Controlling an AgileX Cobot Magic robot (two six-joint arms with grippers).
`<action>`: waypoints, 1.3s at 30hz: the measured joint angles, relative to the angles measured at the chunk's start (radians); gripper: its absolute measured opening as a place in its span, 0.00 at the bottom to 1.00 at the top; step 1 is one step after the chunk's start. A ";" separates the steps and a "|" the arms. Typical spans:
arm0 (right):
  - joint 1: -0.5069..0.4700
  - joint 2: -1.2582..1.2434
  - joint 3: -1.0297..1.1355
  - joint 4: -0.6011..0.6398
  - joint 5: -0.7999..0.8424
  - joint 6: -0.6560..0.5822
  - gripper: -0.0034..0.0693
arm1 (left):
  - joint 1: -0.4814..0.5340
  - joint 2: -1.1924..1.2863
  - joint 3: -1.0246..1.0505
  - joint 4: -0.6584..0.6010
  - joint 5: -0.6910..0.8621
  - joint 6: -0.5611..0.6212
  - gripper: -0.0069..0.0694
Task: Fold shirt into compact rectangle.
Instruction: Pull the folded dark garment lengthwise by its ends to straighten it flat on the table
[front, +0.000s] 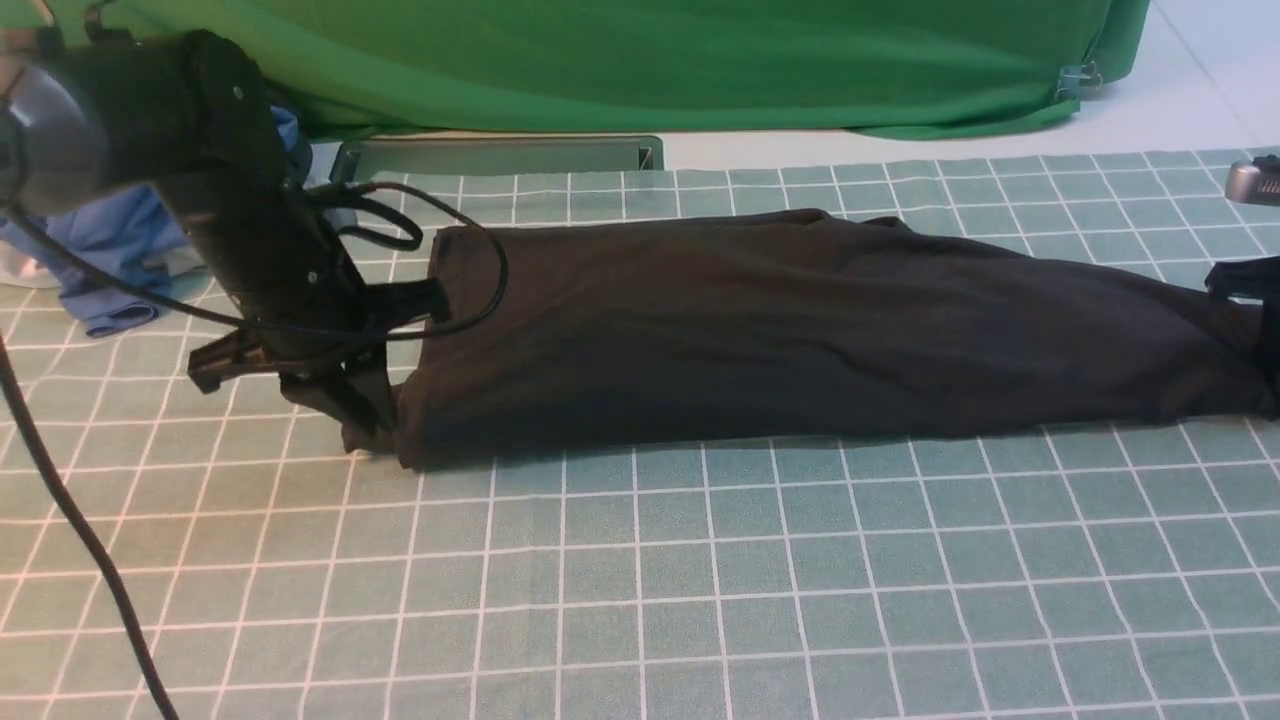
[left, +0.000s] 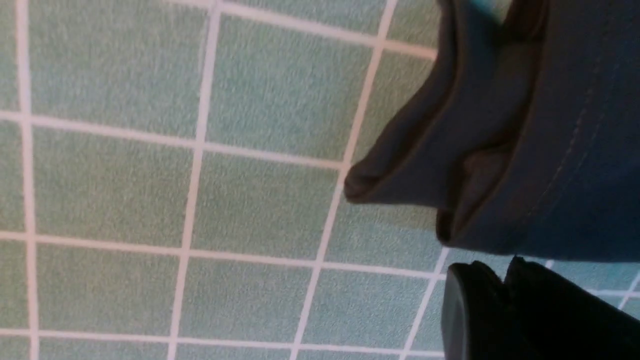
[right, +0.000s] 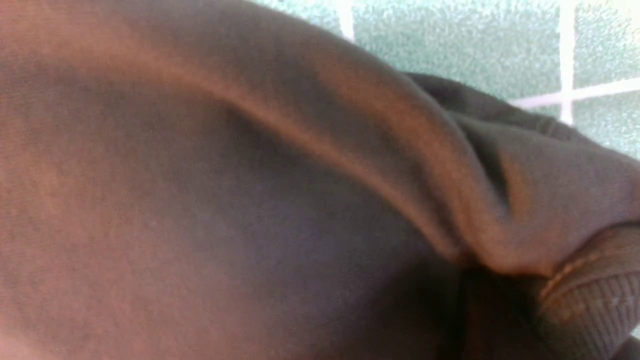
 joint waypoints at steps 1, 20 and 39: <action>0.000 0.000 0.002 0.000 -0.004 0.000 0.10 | 0.000 0.000 -0.023 0.019 -0.003 -0.013 0.27; 0.000 0.000 0.004 0.000 -0.015 0.000 0.10 | 0.006 0.153 -0.047 -0.162 -0.134 0.067 0.93; 0.012 -0.054 0.057 0.009 0.016 0.000 0.10 | 0.055 0.134 -0.041 -0.163 0.052 0.118 0.23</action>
